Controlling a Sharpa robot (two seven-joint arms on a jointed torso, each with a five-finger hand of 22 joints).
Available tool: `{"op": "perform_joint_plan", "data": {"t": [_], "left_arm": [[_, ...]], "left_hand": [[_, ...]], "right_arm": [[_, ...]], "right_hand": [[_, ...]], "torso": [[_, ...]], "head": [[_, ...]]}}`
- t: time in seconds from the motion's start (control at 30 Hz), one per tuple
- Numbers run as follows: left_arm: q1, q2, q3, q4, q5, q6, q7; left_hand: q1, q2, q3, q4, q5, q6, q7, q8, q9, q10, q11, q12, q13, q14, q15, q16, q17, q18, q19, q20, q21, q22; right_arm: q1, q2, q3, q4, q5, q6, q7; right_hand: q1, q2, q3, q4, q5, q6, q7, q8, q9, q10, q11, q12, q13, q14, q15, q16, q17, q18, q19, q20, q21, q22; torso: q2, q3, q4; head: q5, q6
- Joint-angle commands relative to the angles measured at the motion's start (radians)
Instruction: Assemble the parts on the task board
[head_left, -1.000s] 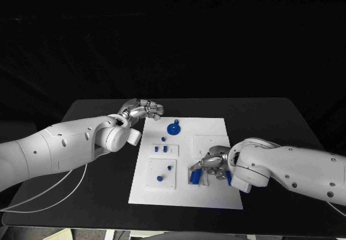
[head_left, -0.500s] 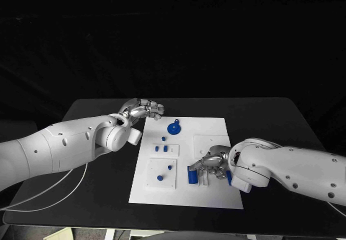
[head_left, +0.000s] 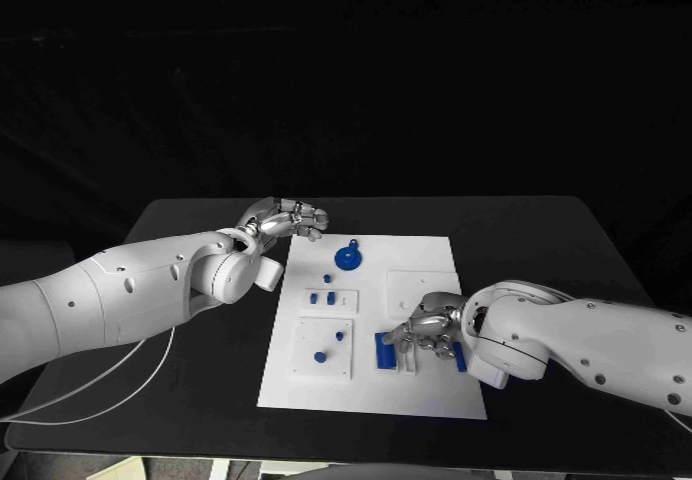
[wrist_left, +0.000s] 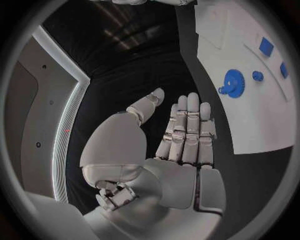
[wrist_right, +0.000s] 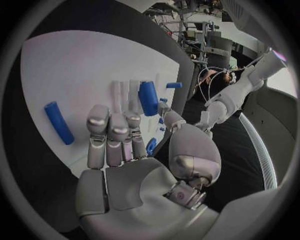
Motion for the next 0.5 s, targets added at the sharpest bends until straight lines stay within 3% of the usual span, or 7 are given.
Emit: {"op": "perform_joint_plan", "data": {"t": [0.03,0.13,0.33,0.4,0.5], "left_arm": [[0.001,0.001,0.001,-0.001,0.0,0.015,0.005],[0.001,0.0,0.001,-0.002,0.0,0.014,0.005],[0.001,0.0,0.001,-0.003,0.0,0.013,0.007],[0.001,0.0,0.001,-0.004,0.0,0.012,0.006],[0.001,0.001,0.001,-0.005,0.0,0.012,0.007]], "left_hand": [[-0.01,0.002,0.0,0.008,-0.005,-0.008,0.001,0.003,-0.001,-0.006,-0.003,-0.005,-0.001,0.006,0.002,-0.004,0.001,0.007,0.005,0.003,-0.007,0.002],[-0.011,0.002,0.0,0.009,-0.005,-0.008,0.001,0.003,-0.001,-0.006,-0.003,-0.005,-0.001,0.006,0.002,-0.005,0.002,0.007,0.005,0.003,-0.007,0.002],[-0.01,0.001,0.0,0.009,-0.005,-0.008,0.001,0.003,-0.001,-0.006,-0.003,-0.005,-0.001,0.006,0.002,-0.005,0.002,0.007,0.005,0.003,-0.007,0.002],[-0.01,0.001,0.0,0.009,-0.005,-0.009,0.001,0.003,-0.001,-0.006,-0.003,-0.005,-0.001,0.006,0.002,-0.005,0.002,0.007,0.005,0.003,-0.007,0.002],[-0.01,0.001,0.0,0.009,-0.005,-0.009,0.001,0.003,-0.001,-0.006,-0.003,-0.005,-0.001,0.006,0.002,-0.005,0.003,0.007,0.005,0.003,-0.007,0.002]], "right_arm": [[-0.002,-0.018,-0.001,0.013,-0.05,-0.005,0.118],[-0.002,-0.042,-0.001,0.027,-0.066,-0.04,0.196],[-0.002,-0.085,-0.001,0.045,-0.185,-0.108,0.353],[-0.002,-0.098,0.0,0.052,-0.23,-0.12,0.421],[-0.002,-0.103,0.0,0.053,-0.352,-0.134,0.517]], "right_hand": [[0.011,-0.007,0.002,-0.01,-0.005,0.001,0.002,-0.002,0.001,0.001,-0.003,-0.004,0.002,0.0,-0.005,-0.007,0.001,0.076,0.001,-0.005,-0.005,0.003],[0.039,-0.026,0.011,-0.025,-0.003,-0.017,0.006,-0.013,-0.003,-0.002,0.001,-0.006,0.003,0.0,-0.004,-0.009,0.0,0.076,0.002,-0.008,-0.007,0.001],[0.115,-0.041,0.019,-0.075,0.007,-0.063,0.022,-0.038,-0.012,-0.009,0.016,-0.003,0.009,0.001,0.011,-0.012,0.0,0.076,0.002,-0.009,-0.011,-0.002],[0.168,-0.043,0.03,-0.097,0.023,-0.077,0.03,-0.044,-0.013,-0.012,0.024,-0.001,0.012,0.001,0.018,-0.014,0.001,0.076,0.002,-0.01,-0.013,-0.004],[0.263,-0.048,0.046,-0.101,0.039,-0.086,0.034,-0.048,-0.012,-0.022,0.029,0.0,0.016,-0.005,0.025,-0.019,0.001,0.076,-0.006,-0.009,-0.018,-0.005]], "torso": [[0.0,0.0005,0.0005],[0.0,0.0006,0.0001],[0.0,0.0006,-0.0013],[0.0,0.0005,-0.0004],[0.0,0.0009,-0.0003]], "head": [[0.001,0.003],[0.001,0.004],[0.001,0.007],[0.001,0.008],[0.001,0.01]]}}
